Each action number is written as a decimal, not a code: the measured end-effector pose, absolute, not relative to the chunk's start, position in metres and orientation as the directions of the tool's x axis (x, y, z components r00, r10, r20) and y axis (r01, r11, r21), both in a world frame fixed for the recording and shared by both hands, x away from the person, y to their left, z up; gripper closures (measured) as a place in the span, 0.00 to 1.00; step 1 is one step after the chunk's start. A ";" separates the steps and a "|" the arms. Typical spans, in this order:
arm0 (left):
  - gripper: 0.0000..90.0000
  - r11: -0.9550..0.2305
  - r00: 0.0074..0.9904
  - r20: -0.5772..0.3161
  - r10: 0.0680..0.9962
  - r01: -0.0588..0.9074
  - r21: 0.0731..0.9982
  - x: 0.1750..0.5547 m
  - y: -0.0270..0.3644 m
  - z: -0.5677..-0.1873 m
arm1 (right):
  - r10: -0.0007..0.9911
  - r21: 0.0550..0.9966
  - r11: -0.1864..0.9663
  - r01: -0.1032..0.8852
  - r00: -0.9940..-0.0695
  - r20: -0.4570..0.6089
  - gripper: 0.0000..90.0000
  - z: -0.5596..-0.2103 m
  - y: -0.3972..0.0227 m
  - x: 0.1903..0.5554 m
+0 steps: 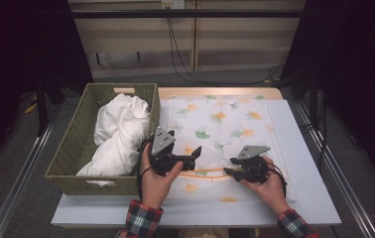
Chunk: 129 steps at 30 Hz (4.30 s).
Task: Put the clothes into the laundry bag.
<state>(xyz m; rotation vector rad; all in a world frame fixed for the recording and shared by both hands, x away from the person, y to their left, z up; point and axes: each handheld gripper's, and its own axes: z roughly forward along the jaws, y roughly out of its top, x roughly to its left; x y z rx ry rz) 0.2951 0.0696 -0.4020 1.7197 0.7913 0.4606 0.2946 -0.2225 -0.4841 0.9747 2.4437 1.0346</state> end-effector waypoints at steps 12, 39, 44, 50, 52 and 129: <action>0.00 -0.158 0.695 -0.086 0.714 0.279 0.947 0.296 0.067 -0.405 | 0.702 0.700 0.506 0.504 -0.713 0.005 0.80 -0.481 -0.220 0.299; 0.00 -0.169 0.702 -0.070 0.709 0.265 0.949 0.304 0.063 -0.403 | 0.747 0.700 0.450 0.555 -0.664 0.045 0.98 -0.481 -0.218 0.303; 0.00 -0.165 0.704 -0.081 0.706 0.274 0.947 0.305 0.060 -0.404 | 0.738 0.692 0.485 0.534 -0.675 0.003 0.99 -0.480 -0.215 0.303; 0.00 -0.171 0.700 -0.075 0.710 0.275 0.946 0.304 0.061 -0.405 | 0.729 0.694 0.489 0.528 -0.685 0.008 0.99 -0.479 -0.216 0.305; 0.00 -0.170 0.700 -0.077 0.710 0.277 0.946 0.304 0.062 -0.405 | 0.722 0.706 0.470 0.529 -0.691 0.037 0.99 -0.478 -0.217 0.307; 0.00 -0.197 0.693 -0.076 0.717 0.305 0.932 0.303 0.058 -0.410 | 0.741 0.818 0.355 0.452 -0.669 0.048 0.99 -0.366 -0.229 0.355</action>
